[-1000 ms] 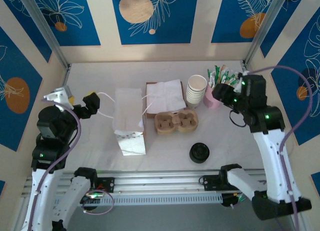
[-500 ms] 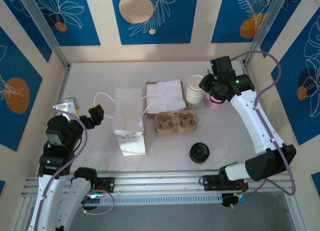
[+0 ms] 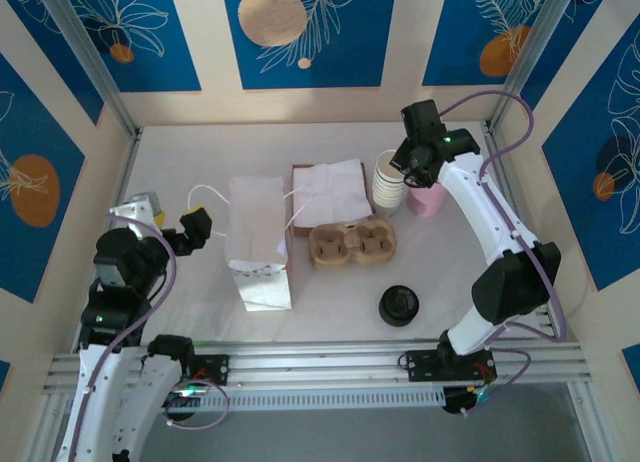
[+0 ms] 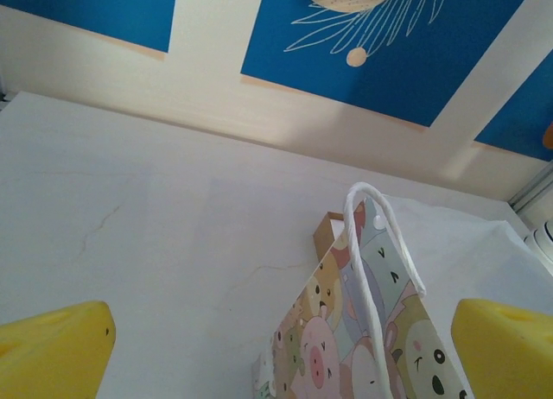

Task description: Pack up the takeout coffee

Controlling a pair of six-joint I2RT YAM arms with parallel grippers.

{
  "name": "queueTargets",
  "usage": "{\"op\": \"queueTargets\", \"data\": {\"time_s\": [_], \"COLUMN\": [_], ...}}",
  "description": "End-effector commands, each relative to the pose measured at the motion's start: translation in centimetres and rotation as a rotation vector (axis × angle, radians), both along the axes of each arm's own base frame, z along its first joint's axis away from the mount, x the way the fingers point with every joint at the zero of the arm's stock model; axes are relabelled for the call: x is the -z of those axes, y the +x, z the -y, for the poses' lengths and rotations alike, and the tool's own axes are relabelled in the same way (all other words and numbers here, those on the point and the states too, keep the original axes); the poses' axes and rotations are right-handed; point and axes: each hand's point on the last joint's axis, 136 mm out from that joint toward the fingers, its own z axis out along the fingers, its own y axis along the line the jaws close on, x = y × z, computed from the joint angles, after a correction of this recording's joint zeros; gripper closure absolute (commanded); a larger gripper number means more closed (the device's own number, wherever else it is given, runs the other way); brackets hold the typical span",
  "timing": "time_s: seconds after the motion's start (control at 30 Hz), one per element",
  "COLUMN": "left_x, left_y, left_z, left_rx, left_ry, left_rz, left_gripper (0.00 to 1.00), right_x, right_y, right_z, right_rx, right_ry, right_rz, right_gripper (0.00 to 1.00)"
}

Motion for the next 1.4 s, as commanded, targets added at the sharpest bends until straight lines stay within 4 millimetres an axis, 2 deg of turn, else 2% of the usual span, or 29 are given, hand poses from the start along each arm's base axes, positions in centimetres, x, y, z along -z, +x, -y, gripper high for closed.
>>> {"op": "queueTargets", "data": {"time_s": [0.0, 0.1, 0.27, 0.47, 0.63, 0.8, 0.87, 1.13, 1.37], "left_x": [-0.3, -0.2, -0.2, 0.0, 0.2, 0.1, 0.2, 0.2, 0.4], "left_y": [0.3, 0.3, 0.4, 0.4, 0.4, 0.4, 0.4, 0.5, 0.6], "left_z": [0.0, 0.0, 0.0, -0.1, -0.2, -0.1, -0.2, -0.2, -0.2], "left_rx": [-0.002, 0.000, -0.001, -0.005, -0.009, -0.007, -0.009, -0.011, -0.011], "left_ry": [-0.028, -0.027, -0.026, -0.026, -0.022, -0.027, -0.027, -0.025, -0.023], "left_rz": [0.019, 0.013, 0.010, 0.006, -0.002, -0.002, -0.004, -0.006, -0.012], "left_gripper": [0.00, 0.00, 0.00, 0.00, 0.00, 0.00, 0.00, 0.00, 0.00], "right_x": [-0.8, -0.3, 0.0, 0.1, 0.6, 0.8, 0.7, 0.1, -1.9], "right_y": [0.7, 1.1, 1.4, 1.6, 1.8, 1.8, 1.7, 1.4, 1.0], "right_z": [0.5, 0.5, 0.3, 0.3, 0.3, 0.4, 0.4, 0.5, 0.3], "right_rx": [0.026, 0.027, 0.014, 0.008, 0.002, 0.002, -0.001, -0.007, -0.021], "right_ry": [-0.036, -0.045, -0.059, -0.073, -0.081, -0.100, -0.101, -0.103, -0.076], "right_rz": [0.025, 0.016, 0.013, 0.014, 0.002, -0.010, -0.009, -0.001, 0.049], "right_gripper": [0.51, 0.52, 0.61, 0.64, 0.71, 0.72, 0.73, 0.91, 1.00]}}
